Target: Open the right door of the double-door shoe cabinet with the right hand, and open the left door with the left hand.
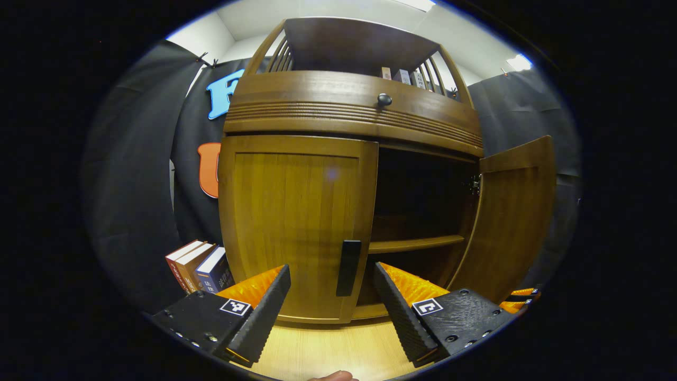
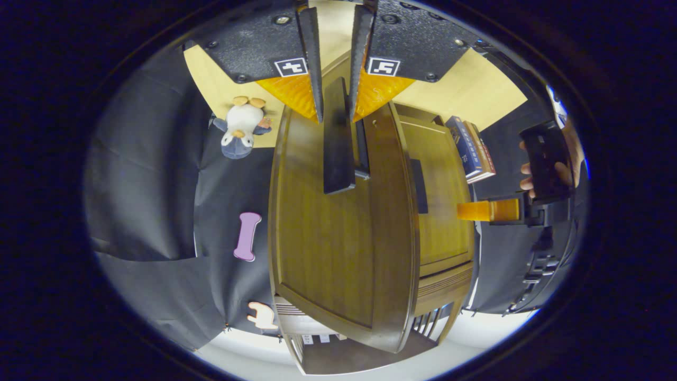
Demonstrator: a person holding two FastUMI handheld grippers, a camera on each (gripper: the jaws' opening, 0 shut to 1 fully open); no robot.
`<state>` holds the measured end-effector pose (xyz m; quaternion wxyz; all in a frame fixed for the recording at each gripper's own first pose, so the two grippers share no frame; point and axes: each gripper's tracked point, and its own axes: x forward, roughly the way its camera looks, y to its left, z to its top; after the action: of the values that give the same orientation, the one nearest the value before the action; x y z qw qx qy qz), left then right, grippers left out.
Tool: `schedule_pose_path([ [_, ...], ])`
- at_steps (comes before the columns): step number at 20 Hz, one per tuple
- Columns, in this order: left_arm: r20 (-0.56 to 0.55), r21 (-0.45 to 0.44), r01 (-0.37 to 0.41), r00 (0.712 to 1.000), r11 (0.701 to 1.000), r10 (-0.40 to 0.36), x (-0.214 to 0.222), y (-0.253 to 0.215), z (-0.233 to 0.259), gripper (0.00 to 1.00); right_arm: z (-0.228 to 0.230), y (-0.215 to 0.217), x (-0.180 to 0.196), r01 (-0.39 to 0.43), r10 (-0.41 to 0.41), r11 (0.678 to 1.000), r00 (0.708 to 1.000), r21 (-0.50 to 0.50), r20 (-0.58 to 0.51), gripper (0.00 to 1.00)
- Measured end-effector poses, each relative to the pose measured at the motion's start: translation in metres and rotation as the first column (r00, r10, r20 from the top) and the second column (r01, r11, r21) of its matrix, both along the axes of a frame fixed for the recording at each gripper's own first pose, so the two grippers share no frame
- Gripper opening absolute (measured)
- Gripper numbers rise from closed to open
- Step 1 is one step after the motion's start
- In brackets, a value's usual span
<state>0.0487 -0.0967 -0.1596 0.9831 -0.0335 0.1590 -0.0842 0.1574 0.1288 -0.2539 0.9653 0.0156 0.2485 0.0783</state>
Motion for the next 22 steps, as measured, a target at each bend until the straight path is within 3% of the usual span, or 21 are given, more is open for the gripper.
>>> schedule_pose_path([
  [1,-0.009,-0.003,0.0,1.0,1.0,0.0,0.003,-0.001,-0.004,0.95,0.001,-0.001,0.001,0.007,-0.007,1.0,1.0,0.006,0.008,0.28],
  [3,-0.023,-0.01,0.001,1.0,1.0,-0.001,0.008,-0.005,-0.011,0.95,0.005,-0.004,0.001,0.025,-0.025,1.0,1.0,0.009,0.014,0.28],
  [5,-0.037,-0.016,0.001,0.999,1.0,-0.002,0.013,-0.007,-0.016,1.0,0.008,-0.012,-0.001,0.053,-0.053,0.999,0.998,-0.006,0.018,0.28],
  [6,-0.037,-0.019,0.001,0.999,1.0,-0.001,0.017,-0.008,-0.018,0.95,0.009,-0.02,0.0,0.073,-0.073,0.997,0.997,-0.013,0.018,0.26],
  [10,-0.056,-0.012,0.008,0.998,1.0,-0.008,0.032,-0.012,-0.034,0.95,0.011,-0.05,0.001,0.145,-0.145,0.989,0.989,0.017,0.007,0.2],
  [14,-0.081,0.001,0.007,0.997,1.0,-0.007,0.046,-0.014,-0.055,0.94,0.01,-0.097,-0.002,0.263,-0.263,0.965,0.965,-0.003,0.009,0.2],
  [15,-0.087,-0.004,0.01,0.996,1.0,-0.011,0.049,-0.017,-0.058,0.94,0.011,-0.106,-0.004,0.279,-0.279,0.96,0.96,-0.002,0.011,0.12],
  [22,-0.074,0.004,0.045,0.996,0.999,-0.045,0.081,-0.035,-0.071,0.94,0.021,-0.13,-0.022,0.326,-0.326,0.945,0.945,-0.019,0.017,0.09],
])
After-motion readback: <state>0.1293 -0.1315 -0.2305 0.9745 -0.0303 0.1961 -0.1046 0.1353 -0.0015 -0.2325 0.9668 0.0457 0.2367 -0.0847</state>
